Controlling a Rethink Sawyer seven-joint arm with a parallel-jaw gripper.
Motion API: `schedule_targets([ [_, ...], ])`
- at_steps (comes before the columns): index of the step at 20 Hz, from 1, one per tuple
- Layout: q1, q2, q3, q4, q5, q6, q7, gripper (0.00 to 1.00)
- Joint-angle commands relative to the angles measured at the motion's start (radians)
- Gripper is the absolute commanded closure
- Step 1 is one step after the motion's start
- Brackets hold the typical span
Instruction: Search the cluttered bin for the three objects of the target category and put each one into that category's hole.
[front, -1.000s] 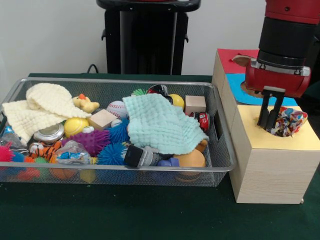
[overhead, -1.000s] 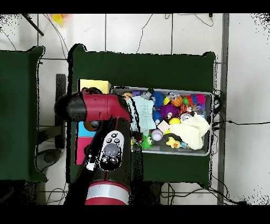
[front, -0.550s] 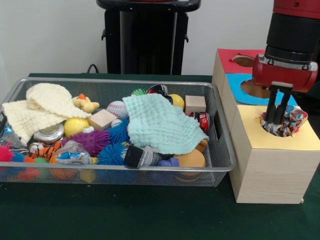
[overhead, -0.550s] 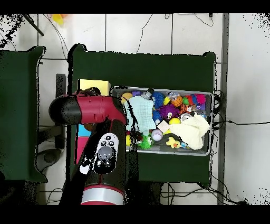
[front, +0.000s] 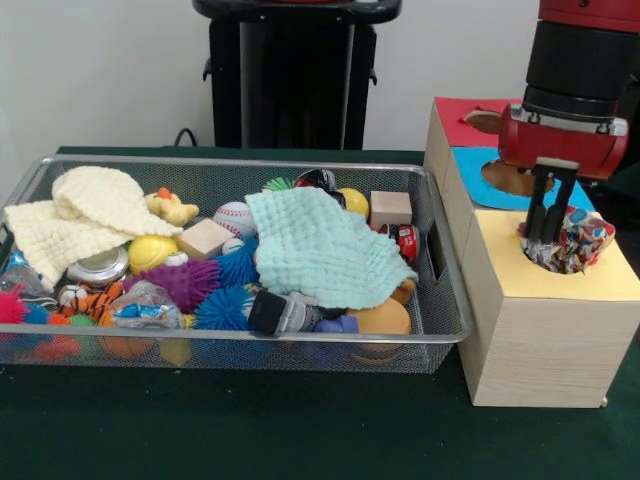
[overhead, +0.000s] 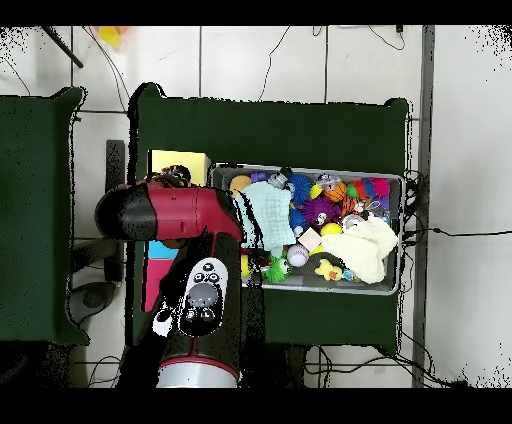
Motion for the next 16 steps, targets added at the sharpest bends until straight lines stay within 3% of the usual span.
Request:
schedule_targets([
  [1,0.007,0.082,0.028,0.076,-0.007,-0.05,0.17,1.0],
  [16,0.013,0.112,0.022,0.066,0.006,-0.078,0.162,1.0],
])
